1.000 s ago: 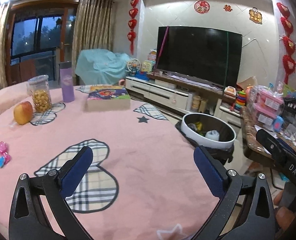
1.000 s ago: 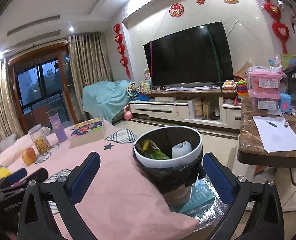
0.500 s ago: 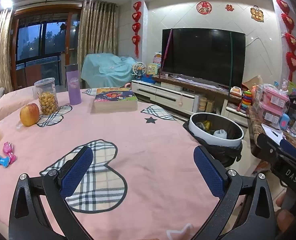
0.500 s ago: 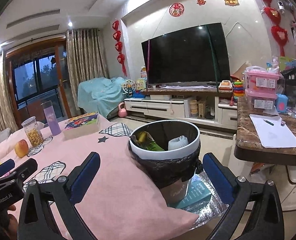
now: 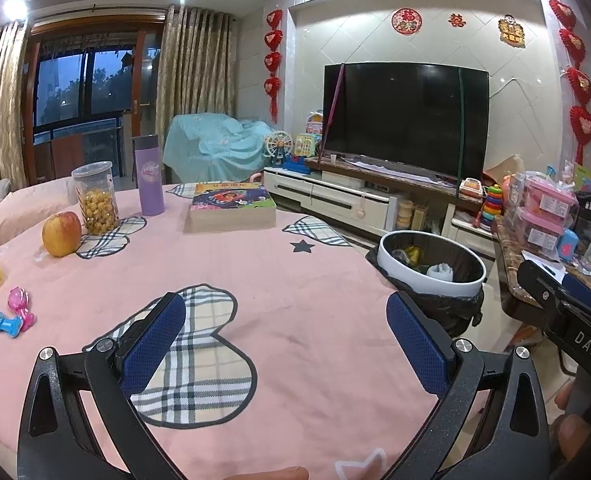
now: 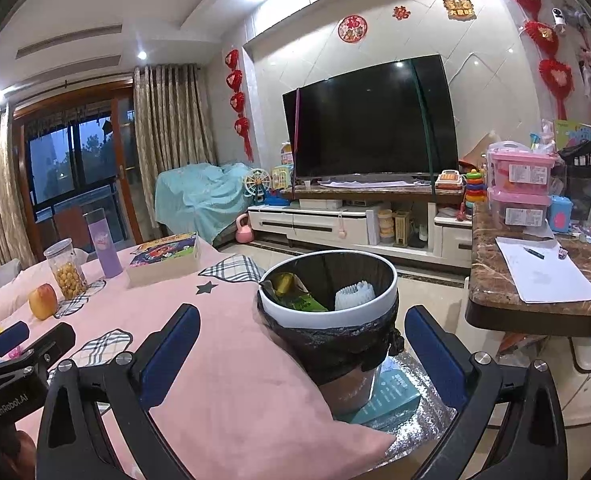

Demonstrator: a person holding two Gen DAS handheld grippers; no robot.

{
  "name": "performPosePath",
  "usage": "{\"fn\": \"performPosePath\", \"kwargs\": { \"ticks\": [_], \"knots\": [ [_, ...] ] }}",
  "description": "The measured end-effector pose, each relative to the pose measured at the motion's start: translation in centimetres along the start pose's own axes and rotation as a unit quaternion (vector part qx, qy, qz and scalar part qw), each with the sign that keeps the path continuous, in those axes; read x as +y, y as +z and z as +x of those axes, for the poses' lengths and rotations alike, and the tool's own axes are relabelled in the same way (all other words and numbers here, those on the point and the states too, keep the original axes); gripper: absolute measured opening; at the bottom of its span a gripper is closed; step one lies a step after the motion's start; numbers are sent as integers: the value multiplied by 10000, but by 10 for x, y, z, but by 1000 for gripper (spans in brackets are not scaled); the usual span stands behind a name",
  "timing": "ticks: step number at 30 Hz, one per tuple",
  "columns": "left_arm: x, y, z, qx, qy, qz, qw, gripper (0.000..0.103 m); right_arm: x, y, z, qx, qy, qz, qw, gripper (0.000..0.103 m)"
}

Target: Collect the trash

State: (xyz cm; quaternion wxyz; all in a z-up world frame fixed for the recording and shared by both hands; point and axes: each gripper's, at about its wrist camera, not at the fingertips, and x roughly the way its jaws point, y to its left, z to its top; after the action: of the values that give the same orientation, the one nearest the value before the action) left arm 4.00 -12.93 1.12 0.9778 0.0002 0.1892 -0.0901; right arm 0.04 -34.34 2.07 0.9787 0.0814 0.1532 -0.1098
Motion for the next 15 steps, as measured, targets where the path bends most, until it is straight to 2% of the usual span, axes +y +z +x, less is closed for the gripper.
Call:
{"fn": "performPosePath", "kwargs": {
  "ticks": [15],
  "knots": [
    [3,0,-1,-19,18,-26,10000,103,1,0,-1,-8,39,14,10000,103]
  ]
}}
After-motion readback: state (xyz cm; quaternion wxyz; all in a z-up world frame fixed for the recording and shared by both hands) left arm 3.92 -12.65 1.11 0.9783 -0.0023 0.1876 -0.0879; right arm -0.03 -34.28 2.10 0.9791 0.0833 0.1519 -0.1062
